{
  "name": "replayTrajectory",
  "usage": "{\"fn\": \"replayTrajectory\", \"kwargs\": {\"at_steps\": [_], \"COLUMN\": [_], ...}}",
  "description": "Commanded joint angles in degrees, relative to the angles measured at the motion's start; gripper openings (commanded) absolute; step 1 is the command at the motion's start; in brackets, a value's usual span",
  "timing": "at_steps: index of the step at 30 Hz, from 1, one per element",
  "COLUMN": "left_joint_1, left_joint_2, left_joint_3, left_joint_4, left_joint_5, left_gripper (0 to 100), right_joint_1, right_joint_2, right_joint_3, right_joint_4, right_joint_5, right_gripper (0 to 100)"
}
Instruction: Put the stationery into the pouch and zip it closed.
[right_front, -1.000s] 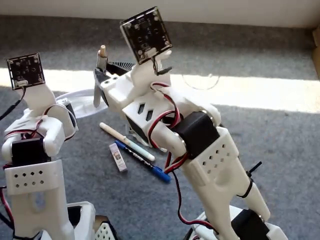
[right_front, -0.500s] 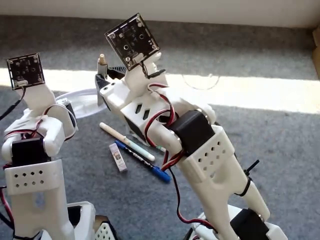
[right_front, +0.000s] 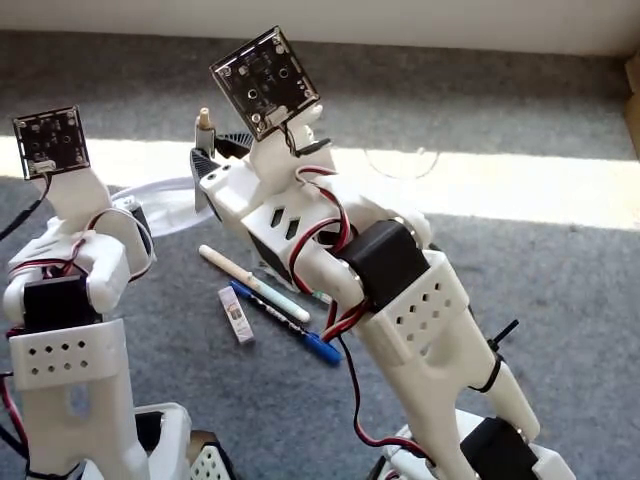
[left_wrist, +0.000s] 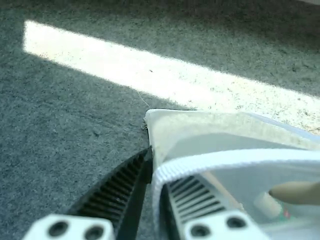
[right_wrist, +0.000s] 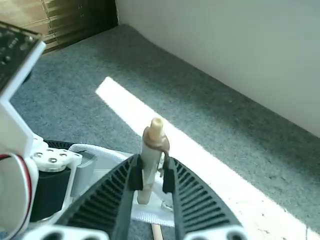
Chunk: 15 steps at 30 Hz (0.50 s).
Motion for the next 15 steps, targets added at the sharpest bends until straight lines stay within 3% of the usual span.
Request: {"fn": "replayTrajectory", "kwargs": {"at_steps": [1,9,15], "left_joint_1": [-0.57,-0.66,-0.66], "left_joint_2": [1.10,1.10,1.10], "left_joint_3": [0.48,0.48,0.48], "left_joint_4": [-0.70,-0.79,-0.79], "left_joint_5": [0.35,0.35,0.35], "left_gripper": [1,1,1], "right_joint_1": [-0.40,-0.48,-0.40], "right_joint_2": [-2.24,-2.24,-2.24], "right_joint_3": [-0.75,-0.84,-0.84], "right_joint_4": [-1.27,2.95,3.21], "right_joint_5": [0.44,0.44,0.44], "right_gripper": [0.8,11.3,11.5]}}
